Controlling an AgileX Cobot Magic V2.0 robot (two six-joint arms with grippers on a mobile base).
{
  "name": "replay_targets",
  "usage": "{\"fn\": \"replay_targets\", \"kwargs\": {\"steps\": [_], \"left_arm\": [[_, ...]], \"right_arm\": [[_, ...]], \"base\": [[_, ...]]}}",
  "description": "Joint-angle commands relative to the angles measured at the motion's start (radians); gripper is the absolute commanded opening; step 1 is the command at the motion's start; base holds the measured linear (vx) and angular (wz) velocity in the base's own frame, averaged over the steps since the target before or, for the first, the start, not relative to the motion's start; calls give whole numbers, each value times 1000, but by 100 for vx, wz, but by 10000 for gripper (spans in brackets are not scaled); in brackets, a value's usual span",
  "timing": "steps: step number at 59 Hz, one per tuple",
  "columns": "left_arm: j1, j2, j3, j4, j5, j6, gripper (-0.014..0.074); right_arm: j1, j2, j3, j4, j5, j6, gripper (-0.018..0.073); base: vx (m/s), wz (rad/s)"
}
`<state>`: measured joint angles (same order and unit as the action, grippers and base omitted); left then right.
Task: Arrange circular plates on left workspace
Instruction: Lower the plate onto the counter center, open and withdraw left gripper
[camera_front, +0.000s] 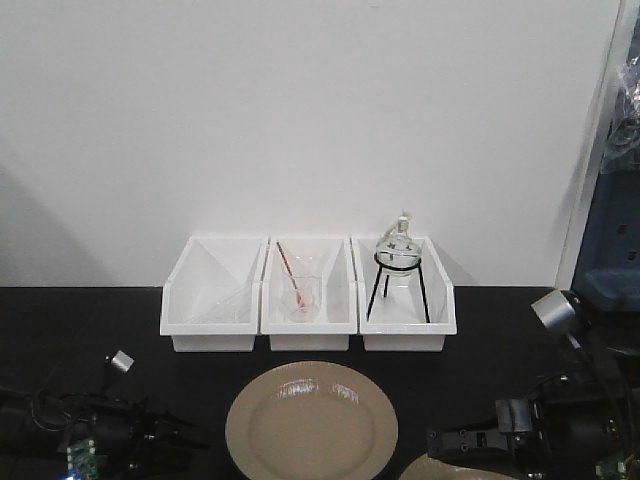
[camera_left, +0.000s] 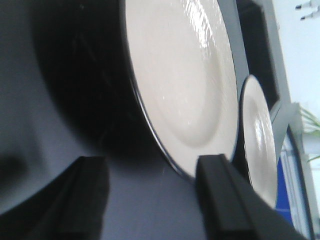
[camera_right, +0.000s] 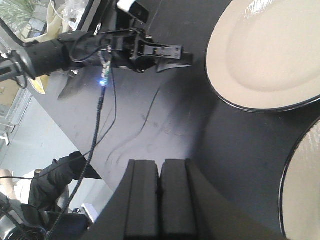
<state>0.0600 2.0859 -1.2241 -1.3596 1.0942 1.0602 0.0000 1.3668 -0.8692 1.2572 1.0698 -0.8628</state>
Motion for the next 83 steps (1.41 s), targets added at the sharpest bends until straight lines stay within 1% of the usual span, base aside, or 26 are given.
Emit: {"fn": "replay_targets", "kwargs": {"steps": [1,8,13,20,25,31,36,39,42,45,48,52,57,60,65,71,77,83], "left_arm": [[21,-117,-27,18,80,-47,344],[46,-199,-20,118,112,-106,143],[64,-266,23,146,129,-97,-12],[89,-386,148,147,114,-61,-7],[109,-488,278,147,89,-39,-5],[121,-618,452,147,68,14,-4],[121,-728,588,147,48,28,-3],[121,-794,660,147,35,28,-3],[121,-873,732,147,29,28,-3],[121,-957,793,147,27,28,-3],[121,-1030,834,147,27,26,-3],[121,-1132,874,148,27,8,-3],[121,-1253,899,152,27,-42,-3],[121,-1307,900,169,29,-90,-3],[121,-1349,900,204,40,-159,-3],[121,-1377,900,243,80,-188,-3],[121,-1408,900,254,93,-200,-3],[121,-1436,900,252,91,-200,-3]], "right_arm": [[-5,-28,-33,58,22,-2,-3],[-5,-28,-33,58,8,25,-3],[-5,-28,-33,47,-11,35,-3],[-12,-28,-33,1,-33,99,-3],[-58,-28,-33,-55,-28,149,-1],[-174,-28,-30,-142,3,198,-1],[-318,-28,-12,-195,30,208,-1],[-390,-27,9,-198,23,208,-1],[-458,-24,38,-195,-15,192,-1],[-505,-13,68,-192,-64,189,-1],[-543,12,97,-185,-82,188,-1],[-566,59,117,-181,-74,164,-1],[-566,121,121,-174,-57,102,-1],[-566,152,120,-162,-54,80,-1],[-566,191,104,-158,-58,59,0],[-566,225,74,-175,-54,18,10],[-566,238,54,-185,-56,12,62],[-566,243,37,-208,-73,12,169]], "base": [[0,0],[0,0],[0,0],[0,0],[0,0],[0,0],[0,0],[0,0],[0,0],[0,0],[0,0],[0,0],[0,0],[0,0],[0,0],[0,0],[0,0],[0,0]]}}
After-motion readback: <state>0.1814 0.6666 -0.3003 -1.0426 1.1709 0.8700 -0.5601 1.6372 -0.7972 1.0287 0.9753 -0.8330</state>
